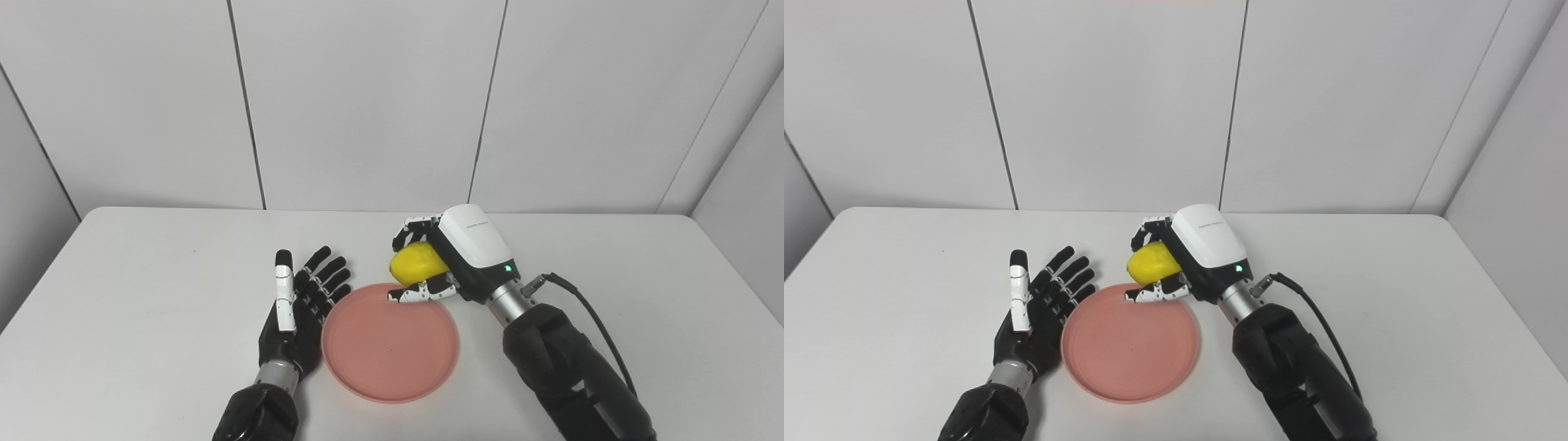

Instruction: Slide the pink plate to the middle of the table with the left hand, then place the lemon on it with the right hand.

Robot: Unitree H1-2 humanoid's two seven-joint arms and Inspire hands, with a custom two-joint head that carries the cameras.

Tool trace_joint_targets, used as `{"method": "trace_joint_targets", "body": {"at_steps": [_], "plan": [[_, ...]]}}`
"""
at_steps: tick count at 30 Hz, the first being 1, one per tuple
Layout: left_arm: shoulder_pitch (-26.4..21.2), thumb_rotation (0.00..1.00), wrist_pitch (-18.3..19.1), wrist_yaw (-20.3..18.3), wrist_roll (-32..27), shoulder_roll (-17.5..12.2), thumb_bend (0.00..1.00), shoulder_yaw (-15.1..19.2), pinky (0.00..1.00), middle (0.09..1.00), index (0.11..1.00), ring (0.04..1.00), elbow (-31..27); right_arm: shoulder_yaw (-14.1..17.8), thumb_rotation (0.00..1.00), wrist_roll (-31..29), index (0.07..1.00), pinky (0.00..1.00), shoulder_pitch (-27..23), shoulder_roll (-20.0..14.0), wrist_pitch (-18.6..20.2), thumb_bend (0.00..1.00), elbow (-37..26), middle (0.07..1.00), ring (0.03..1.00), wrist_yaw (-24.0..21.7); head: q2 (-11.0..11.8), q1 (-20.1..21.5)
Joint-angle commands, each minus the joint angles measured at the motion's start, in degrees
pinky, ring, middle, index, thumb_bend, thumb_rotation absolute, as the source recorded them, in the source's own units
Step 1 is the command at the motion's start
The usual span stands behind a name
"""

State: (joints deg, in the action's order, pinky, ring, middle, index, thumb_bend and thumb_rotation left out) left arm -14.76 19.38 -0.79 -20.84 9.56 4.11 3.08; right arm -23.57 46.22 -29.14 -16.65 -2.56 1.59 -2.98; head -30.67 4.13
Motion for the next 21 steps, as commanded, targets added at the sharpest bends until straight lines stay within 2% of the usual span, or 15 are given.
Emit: {"method": "trace_joint_targets", "body": {"at_steps": [1,9,14,21], "plan": [[2.52,0.94,2.06,1.51,1.2,0.88,0.82,-0.23,0.88,0.801,0.815,0.832,2.8,0.11,0.16,0.22,0.48,0.21,-2.39,-0.44,-2.49,0.51,-0.96,0.354,0.271,-0.22,-0.08,-0.02],[2.32,0.94,2.41,1.72,0.91,0.94,0.83,0.07,0.89,0.789,0.816,0.828,2.98,-0.51,0.16,-0.87,0.48,0.23,-2.24,0.11,-3.42,0.51,0.1,0.368,0.294,-2.05,-0.19,-0.08],[2.12,0.94,2.12,1.57,1.13,0.84,0.83,-0.11,0.91,0.8,0.82,0.841,3.35,-1.31,0.17,-2.22,0.482,0.25,-1.99,0.68,-2.49,0.5,0.79,0.387,0.315,-5.81,-0.12,-0.03],[2.2,0.93,2.47,1.95,1.05,1.06,0.83,-0.03,0.88,0.791,0.814,0.825,2.92,-0.53,0.16,-3.91,0.482,0.26,-1.87,1.44,-2.11,0.5,2.31,0.397,0.325,-6.29,-0.41,0.05]]}}
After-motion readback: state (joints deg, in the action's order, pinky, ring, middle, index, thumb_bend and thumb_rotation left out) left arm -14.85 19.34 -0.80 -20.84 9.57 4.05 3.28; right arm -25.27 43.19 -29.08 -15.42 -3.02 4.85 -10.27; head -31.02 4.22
